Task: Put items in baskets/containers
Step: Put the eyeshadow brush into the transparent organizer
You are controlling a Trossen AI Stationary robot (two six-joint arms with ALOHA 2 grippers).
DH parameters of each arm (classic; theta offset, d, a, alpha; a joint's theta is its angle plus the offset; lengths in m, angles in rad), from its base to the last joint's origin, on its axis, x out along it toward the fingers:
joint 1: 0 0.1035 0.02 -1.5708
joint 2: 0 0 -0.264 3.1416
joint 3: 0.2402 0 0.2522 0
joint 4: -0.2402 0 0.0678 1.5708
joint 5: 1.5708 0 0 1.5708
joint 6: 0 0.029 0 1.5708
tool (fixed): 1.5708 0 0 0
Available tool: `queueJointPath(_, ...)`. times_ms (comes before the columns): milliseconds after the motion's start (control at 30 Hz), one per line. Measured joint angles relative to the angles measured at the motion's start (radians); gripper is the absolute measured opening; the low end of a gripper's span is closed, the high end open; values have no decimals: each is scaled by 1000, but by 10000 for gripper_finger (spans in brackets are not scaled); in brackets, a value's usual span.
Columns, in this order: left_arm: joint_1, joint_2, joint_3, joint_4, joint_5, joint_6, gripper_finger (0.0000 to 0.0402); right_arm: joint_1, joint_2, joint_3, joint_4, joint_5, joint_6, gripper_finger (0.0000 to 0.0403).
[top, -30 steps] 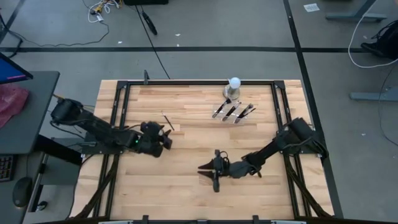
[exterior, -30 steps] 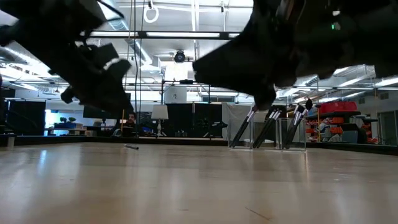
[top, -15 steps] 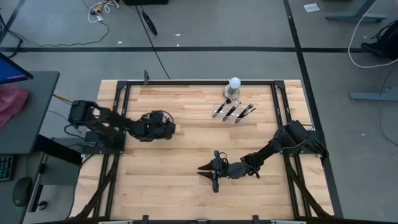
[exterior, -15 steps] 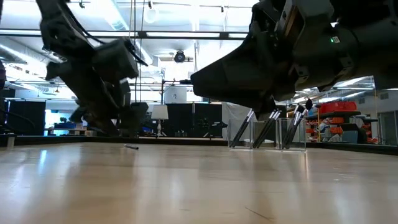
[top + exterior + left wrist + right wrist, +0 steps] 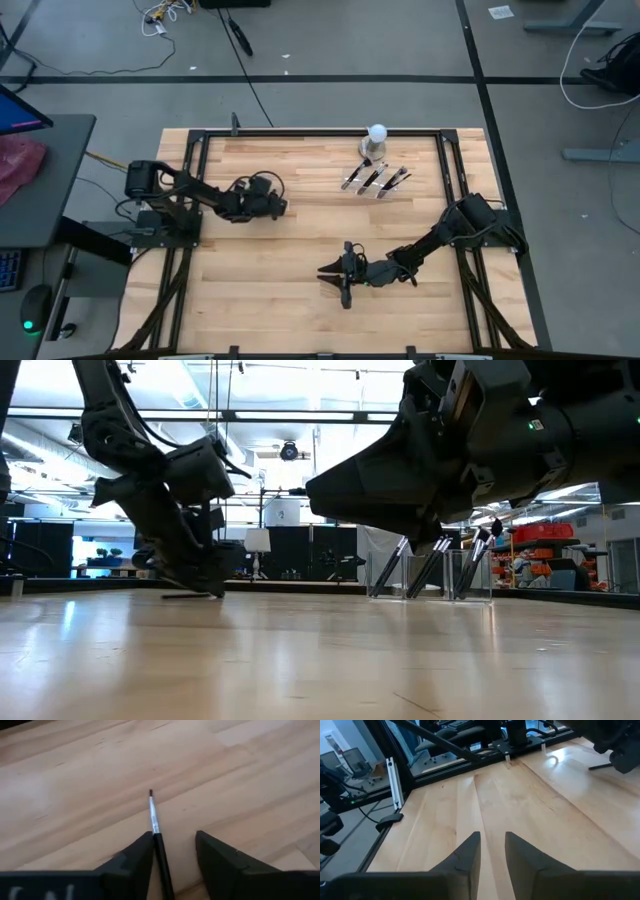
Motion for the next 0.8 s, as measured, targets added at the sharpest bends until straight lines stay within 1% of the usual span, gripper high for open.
queueJointPath(167, -43, 1, 1, -17, 28, 55, 98, 1, 0, 0, 1, 0, 26, 89)
queueJointPath(333, -106, 3, 2, -21, 32, 115, 20, 3, -1, 0, 2, 0, 50, 89)
queueJointPath(367, -120, 3, 2, -22, 29, 121, 14, 3, -1, 0, 2, 0, 56, 89)
queueJointPath(533, -201, 3, 1, -27, 19, 137, 18, 3, -1, 0, 4, 0, 62, 89)
queueJointPath(633, -257, 4, 0, -30, 6, 140, 9, 3, -1, 0, 4, 0, 69, 89)
queueJointPath(800, -348, 4, -2, 5, 20, 137, 10, 3, -1, 0, 4, 0, 71, 89)
